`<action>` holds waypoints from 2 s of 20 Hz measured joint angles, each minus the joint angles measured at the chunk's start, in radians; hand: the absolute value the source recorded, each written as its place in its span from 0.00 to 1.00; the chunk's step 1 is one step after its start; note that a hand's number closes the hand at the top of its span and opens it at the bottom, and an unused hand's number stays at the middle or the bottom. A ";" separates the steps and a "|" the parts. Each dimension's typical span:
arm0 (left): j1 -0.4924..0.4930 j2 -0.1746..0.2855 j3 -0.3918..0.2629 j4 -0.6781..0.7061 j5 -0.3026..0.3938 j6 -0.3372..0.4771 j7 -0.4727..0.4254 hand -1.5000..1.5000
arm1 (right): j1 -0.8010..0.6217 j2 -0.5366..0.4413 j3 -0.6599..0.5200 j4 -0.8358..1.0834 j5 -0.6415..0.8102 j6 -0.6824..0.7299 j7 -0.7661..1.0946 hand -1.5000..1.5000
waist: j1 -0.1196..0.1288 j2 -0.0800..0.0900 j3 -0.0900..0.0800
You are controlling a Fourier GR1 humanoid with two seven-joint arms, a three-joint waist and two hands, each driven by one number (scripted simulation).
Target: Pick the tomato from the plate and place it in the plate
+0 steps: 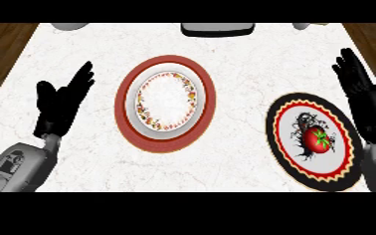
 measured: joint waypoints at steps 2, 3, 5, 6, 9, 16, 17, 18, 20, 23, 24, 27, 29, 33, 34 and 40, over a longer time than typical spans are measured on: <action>-0.018 -0.001 0.005 -0.020 -0.013 0.009 -0.002 0.50 | 0.004 0.013 0.030 -0.012 -0.029 0.063 -0.034 1.00 | 0.009 0.001 -0.006; -0.033 0.000 0.008 -0.031 -0.019 0.009 -0.011 0.50 | -0.005 0.024 0.060 -0.027 -0.051 0.109 -0.050 1.00 | 0.015 0.000 -0.007; -0.063 0.004 0.019 -0.054 -0.030 0.012 -0.038 0.50 | -0.022 0.050 0.137 -0.065 -0.098 0.215 -0.082 1.00 | 0.035 -0.002 -0.009; -0.077 0.006 0.024 -0.069 -0.033 0.007 -0.054 0.50 | -0.030 0.070 0.185 -0.085 -0.121 0.270 -0.098 1.00 | 0.050 -0.004 -0.010; -0.088 0.001 0.031 -0.091 -0.031 0.006 -0.076 0.50 | -0.063 -0.070 0.249 -0.134 0.094 0.303 -0.139 1.00 | 0.045 -0.017 -0.020; -0.065 0.011 0.080 -0.148 -0.020 -0.007 -0.118 0.50 | 0.194 0.026 0.342 -0.034 0.157 0.256 -0.466 0.00 | 0.023 0.000 -0.014; -0.049 0.018 0.087 -0.163 -0.015 -0.016 -0.120 0.50 | 0.214 0.035 0.333 -0.019 0.136 0.266 -0.510 0.00 | 0.024 0.000 -0.014; -0.047 0.021 0.095 -0.174 -0.015 -0.017 -0.115 0.50 | 0.231 0.040 0.321 -0.005 0.116 0.277 -0.554 0.00 | 0.023 0.001 -0.014; -0.026 0.025 0.112 -0.182 -0.012 -0.038 -0.125 0.50 | 0.251 0.039 0.287 0.013 0.082 0.304 -0.626 0.00 | 0.022 0.002 -0.015; -0.012 0.016 0.130 -0.188 -0.024 -0.053 -0.128 0.50 | 0.252 -0.002 0.209 -0.011 0.037 0.344 -0.658 0.00 | 0.019 0.002 -0.015; -0.022 0.009 0.130 -0.189 -0.032 -0.046 -0.114 0.50 | 0.253 -0.027 0.184 -0.029 0.029 0.355 -0.656 0.00 | 0.017 0.002 -0.016; -0.010 -0.008 0.130 -0.182 -0.049 -0.047 -0.132 0.50 | 0.238 -0.104 0.118 -0.076 0.037 0.363 -0.608 0.00 | 0.013 0.002 -0.017; 0.005 -0.007 0.134 -0.196 -0.050 -0.049 -0.133 0.50 | 0.237 -0.172 0.089 -0.108 0.066 0.367 -0.548 0.00 | 0.014 0.000 -0.018; -0.006 -0.003 0.142 -0.192 -0.048 -0.059 -0.120 0.50 | 0.216 -0.322 0.058 -0.134 0.159 0.399 -0.433 0.00 | 0.015 0.001 -0.019; -0.009 -0.006 0.141 -0.190 -0.048 -0.063 -0.121 0.50 | 0.207 -0.357 0.057 -0.138 0.178 0.415 -0.399 0.00 | 0.016 0.002 -0.019; -0.011 -0.013 0.153 -0.180 -0.054 -0.075 -0.133 0.50 | 0.187 -0.518 0.100 -0.198 0.276 0.541 -0.214 0.00 | 0.023 0.003 -0.019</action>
